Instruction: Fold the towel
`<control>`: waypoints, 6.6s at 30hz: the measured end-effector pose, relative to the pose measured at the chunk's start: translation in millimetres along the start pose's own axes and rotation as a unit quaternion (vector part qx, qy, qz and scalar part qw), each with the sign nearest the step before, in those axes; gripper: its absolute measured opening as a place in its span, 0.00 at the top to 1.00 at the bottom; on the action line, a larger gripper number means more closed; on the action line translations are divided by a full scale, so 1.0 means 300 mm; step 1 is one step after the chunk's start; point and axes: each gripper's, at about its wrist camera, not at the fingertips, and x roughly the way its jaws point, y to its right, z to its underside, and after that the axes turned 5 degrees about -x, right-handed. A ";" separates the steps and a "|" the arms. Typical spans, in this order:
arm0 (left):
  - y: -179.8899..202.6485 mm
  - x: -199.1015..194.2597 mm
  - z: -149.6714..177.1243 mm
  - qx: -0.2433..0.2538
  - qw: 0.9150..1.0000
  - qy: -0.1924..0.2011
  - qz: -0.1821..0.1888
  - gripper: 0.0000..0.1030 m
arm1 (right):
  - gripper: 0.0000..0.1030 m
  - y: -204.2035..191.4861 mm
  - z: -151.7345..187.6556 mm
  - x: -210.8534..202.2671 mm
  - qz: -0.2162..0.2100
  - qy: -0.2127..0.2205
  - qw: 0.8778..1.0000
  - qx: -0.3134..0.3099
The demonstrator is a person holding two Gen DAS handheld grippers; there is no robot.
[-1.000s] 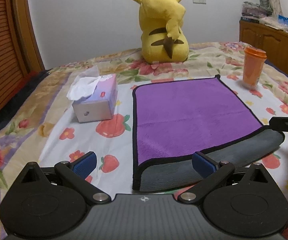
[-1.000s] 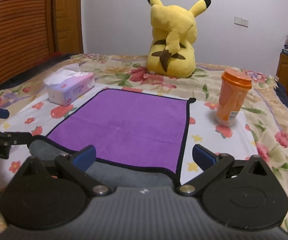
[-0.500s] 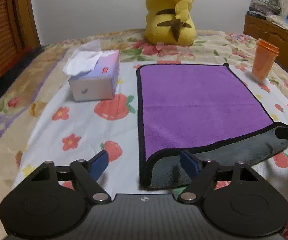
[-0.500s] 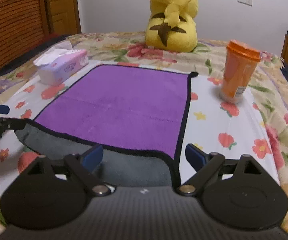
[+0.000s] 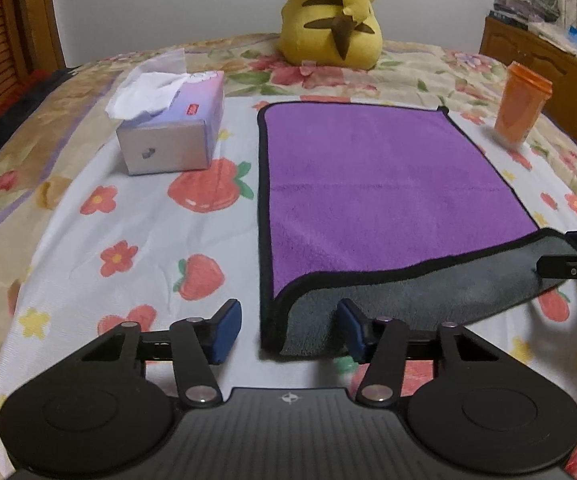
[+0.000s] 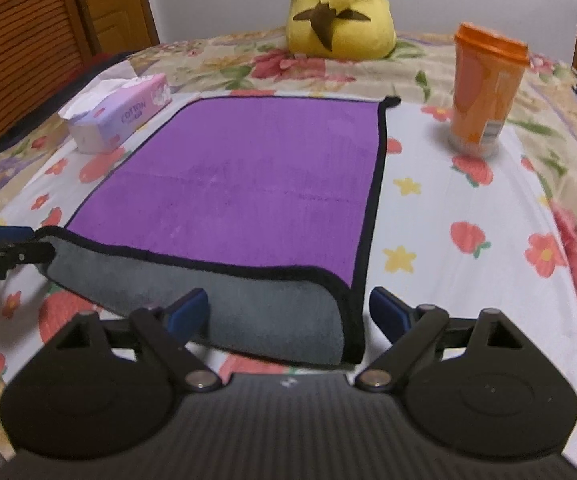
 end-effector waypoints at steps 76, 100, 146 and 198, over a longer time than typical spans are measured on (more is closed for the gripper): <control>0.042 0.014 -0.145 0.020 0.995 0.086 0.045 0.92 | 0.95 0.071 -0.095 -0.008 0.007 0.081 0.995 -0.061; 0.033 0.029 -0.241 0.014 0.991 0.123 0.048 0.92 | 0.95 0.113 -0.154 0.017 -0.002 0.115 0.992 -0.049; 0.041 0.232 -0.598 0.031 0.984 0.174 0.034 0.92 | 0.96 0.145 -0.476 0.167 0.062 0.178 0.971 -0.147; 0.099 0.209 -0.439 0.079 0.992 0.091 0.028 0.32 | 0.36 0.151 -0.328 0.169 0.045 0.100 0.992 -0.057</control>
